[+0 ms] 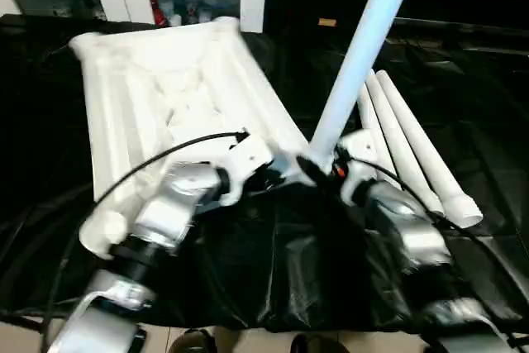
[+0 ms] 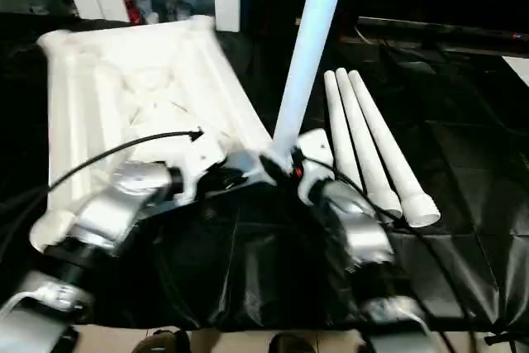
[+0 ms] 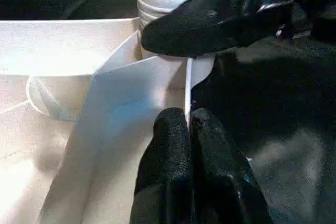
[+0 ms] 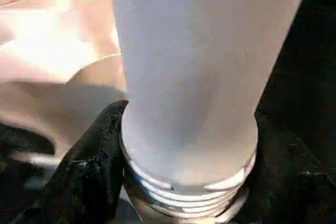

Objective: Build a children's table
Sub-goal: Rotate leg to tighten

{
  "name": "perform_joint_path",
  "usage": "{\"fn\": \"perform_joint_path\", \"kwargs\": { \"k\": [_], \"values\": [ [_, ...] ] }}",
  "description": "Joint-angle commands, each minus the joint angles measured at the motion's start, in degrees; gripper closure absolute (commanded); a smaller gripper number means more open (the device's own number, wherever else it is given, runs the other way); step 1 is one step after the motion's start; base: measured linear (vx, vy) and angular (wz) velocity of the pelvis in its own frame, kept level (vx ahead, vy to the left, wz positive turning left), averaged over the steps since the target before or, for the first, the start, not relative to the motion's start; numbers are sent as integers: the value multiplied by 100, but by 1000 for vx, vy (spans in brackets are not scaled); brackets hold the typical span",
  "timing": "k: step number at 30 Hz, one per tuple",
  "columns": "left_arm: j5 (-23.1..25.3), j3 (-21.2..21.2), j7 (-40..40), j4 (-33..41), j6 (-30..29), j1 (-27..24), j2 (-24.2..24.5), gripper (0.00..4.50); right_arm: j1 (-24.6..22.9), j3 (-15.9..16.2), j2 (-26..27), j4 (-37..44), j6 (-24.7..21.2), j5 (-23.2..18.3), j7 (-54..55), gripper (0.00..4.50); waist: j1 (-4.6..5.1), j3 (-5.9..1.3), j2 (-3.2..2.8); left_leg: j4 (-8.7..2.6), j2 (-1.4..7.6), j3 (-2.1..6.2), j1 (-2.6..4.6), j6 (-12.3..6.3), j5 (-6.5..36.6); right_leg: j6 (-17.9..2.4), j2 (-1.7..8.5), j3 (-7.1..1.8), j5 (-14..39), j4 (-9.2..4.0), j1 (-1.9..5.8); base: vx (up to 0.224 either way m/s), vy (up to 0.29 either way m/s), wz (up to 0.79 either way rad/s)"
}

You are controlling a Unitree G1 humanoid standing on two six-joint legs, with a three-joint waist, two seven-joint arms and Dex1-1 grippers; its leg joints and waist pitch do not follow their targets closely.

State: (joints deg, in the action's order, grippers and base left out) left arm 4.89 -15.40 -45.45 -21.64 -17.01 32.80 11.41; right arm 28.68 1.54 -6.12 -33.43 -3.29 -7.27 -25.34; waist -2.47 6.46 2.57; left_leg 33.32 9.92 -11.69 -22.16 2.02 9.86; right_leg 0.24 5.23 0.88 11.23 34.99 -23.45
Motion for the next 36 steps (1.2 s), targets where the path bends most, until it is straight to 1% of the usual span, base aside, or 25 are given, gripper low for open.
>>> {"fn": "perform_joint_path", "kwargs": {
  "k": [1, 2, 4, 5, 7, 8, 10, 12, 13, 14, 15, 16, 17, 20, 21, 22, 23, 25, 26, 27, 30, 31, 33, 34, 36],
  "values": [
    [-201, -177, 99, 269, 100, 37, -395, 450, -11, 207, 277, -310, -79, 7, 29, 174, -31, -374, 0, -427, 284, 141, 98, -192, 1100, -1288, 276, -175, 833, -410, 198, 0, 0, 0],
    [-198, -211, 89, 295, 118, 12, -419, 450, -2, 241, 304, -315, -40, 49, 42, 174, -37, -379, 2, -420, 283, 140, 93, -236, 1029, -1294, 274, -172, 714, -399, 212, 0, 0, 0],
    [-185, -288, 2, 374, 136, -78, -451, 450, 9, 243, 397, -313, 73, 32, -92, 104, -48, -397, -2, -394, 280, 128, 87, -420, 735, -1397, 262, -161, 205, -346, 231, 0, 0, 0],
    [-159, -327, -29, 404, 143, -117, -444, 450, 10, 249, 431, -285, 149, 37, -159, 101, -49, -395, -4, -391, 283, 124, 89, -482, 693, -1448, 261, -159, 103, -339, 232, 0, 0, 0],
    [-143, -359, -62, 445, 138, -153, -414, 450, 6, 263, 445, -224, 185, -11, -284, 82, -53, -387, -11, -394, 289, 117, 103, -517, 765, -1487, 260, -160, 168, -353, 224, 0, 0, 0],
    [-157, -372, -112, 469, 158, -174, -392, 450, 3, 267, 412, -190, 217, -14, -318, 82, -56, -389, 11, -397, 294, 120, 102, -511, 807, -1483, 264, -158, 278, -356, 231, 0, 0, 0],
    [-191, -401, -219, 521, 178, -213, -343, 450, -3, 263, 332, -131, 257, -31, -416, 55, -60, -379, -3, -410, 299, 120, 112, -474, 922, -1455, 265, -161, 483, -382, 218, 0, 0, 0],
    [-209, -422, -293, 552, 208, -233, -305, 450, -12, 256, 280, -88, 261, -52, -500, 55, -59, -378, -2, -414, 306, 122, 109, -455, 958, -1437, 268, -165, 558, -386, 218, 0, 0, 0],
    [-337, -435, -612, 670, 275, -279, -160, 450, -71, 279, 46, 99, 224, -133, -908, 55, -65, -376, -6, -418, 308, 121, 113, -437, 963, -1421, 267, -167, 596, -390, 209, 0, 0, 0],
    [-376, -439, -754, 699, 324, -282, -80, 450, -121, 326, -100, 209, 220, -156, -1156, 55, -88, -394, 5, -402, 305, 125, 114, -463, 929, -1405, 273, -165, 537, -376, 234, 0, 0, 0],
    [-400, -443, -870, 713, 360, -277, -13, 450, -170, 371, -232, 304, 219, -173, -1394, 55, -103, -383, -2, -396, 308, 117, 109, -523, 861, -1413, 260, -166, 376, -367, 224, 0, 0, 0],
    [-406, -449, -939, 712, 374, -271, 23, 450, -206, 397, -313, 364, 211, -191, -1558, 55, -106, -387, 1, -394, 304, 112, 108, -560, 801, -1426, 250, -163, 294, -355, 220, 0, 0, 0],
    [-414, -457, -1014, 710, 386, -266, 64, 450, -246, 425, -394, 430, 194, -217, -1727, 55, -106, -385, 2, -395, 304, 109, 112, -577, 821, -1437, 246, -162, 304, -363, 215, 0, 0, 0],
    [-429, -484, -1299, 680, 459, -252, 219, 450, -411, 536, -710, 696, 107, -342, -2365, 55, -130, -366, 7, -404, 314, 115, 119, -564, 951, -1427, 259, -166, 537, -392, 209, 0, 0, 0],
    [-443, -499, -1518, 648, 530, -248, 360, 450, -547, 623, -942, 928, 4, -449, -2800, 55, -131, -367, 0, -409, 320, 114, 116, -543, 981, -1421, 266, -169, 600, -386, 201, 0, 0, 0],
    [-458, -498, -1661, 633, 562, -250, 451, 450, -636, 668, -1086, 1086, -87, -529, -3091, 55, -152, -376, 9, -403, 313, 126, 112, -553, 987, -1391, 274, -163, 641, -389, 226, 0, 0, 0],
    [-462, -496, -1702, 631, 569, -251, 476, 450, -659, 677, -1124, 1129, -113, -550, -3172, 55, -150, -370, 13, -404, 317, 121, 107, -577, 986, -1375, 264, -170, 618, -387, 221, 0, 0, 0],
    [-485, -486, -1864, 606, 622, -247, 590, 450, -757, 726, -1294, 1306, -194, -637, -3503, 81, -155, -381, 13, -398, 323, 122, 110, -610, 898, -1426, 268, -162, 481, -367, 212, 0, 0, 0],
    [-515, -487, -1966, 587, 635, -243, 643, 450, -805, 750, -1382, 1390, -241, -690, -3661, 81, -161, -374, 11, -395, 321, 119, 109, -624, 867, -1463, 273, -164, 438, -364, 210, 0, 0, 0],
    [-527, -484, -2066, 547, 675, -234, 702, 450, -857, 781, -1472, 1474, -263, -730, -3824, 89, -167, -371, 22, -391, 316, 116, 103, -629, 880, -1482, 276, -165, 461, -368, 214, 0, 0, 0],
    [-529, -463, -2302, 386, 787, -178, 835, 450, -968, 885, -1676, 1644, -325, -751, -4170, 116, -172, -368, 22, -396, 326, 117, 111, -621, 924, -1489, 279, -163, 580, -373, 201, 0, 0, 0],
    [-525, -457, -2355, 324, 823, -148, 867, 450, -992, 912, -1718, 1677, -350, -754, -4240, 122, -174, -357, 36, -397, 321, 117, 106, -624, 935, -1474, 279, -163, 624, -385, 199, 0, 0, 0],
    [-543, -456, -2450, 227, 889, -95, 911, 450, -1037, 948, -1785, 1778, -475, -803, -4371, 136, -188, -355, 34, -403, 326, 115, 118, -589, 975, -1458, 283, -168, 728, -389, 191, 0, 0, 0],
    [-543, -456, -2450, 227, 889, -95, 911, 450, -1037, 948, -1785, 1778, -475, -803, -4371, 136, -193, -357, 32, -402, 328, 116, 124, -584, 977, -1453, 285, -168, 745, -390, 187, 0, 0, 0],
    [-560, -454, -2518, 119, 947, -33, 940, 450, -1102, 1025, -1817, 1859, -504, -780, -4476, 162, -216, -358, 39, -399, 328, 114, 123, -560, 963, -1444, 290, -171, 751, -386, 186, 0, 0, 0]
  ]
}}
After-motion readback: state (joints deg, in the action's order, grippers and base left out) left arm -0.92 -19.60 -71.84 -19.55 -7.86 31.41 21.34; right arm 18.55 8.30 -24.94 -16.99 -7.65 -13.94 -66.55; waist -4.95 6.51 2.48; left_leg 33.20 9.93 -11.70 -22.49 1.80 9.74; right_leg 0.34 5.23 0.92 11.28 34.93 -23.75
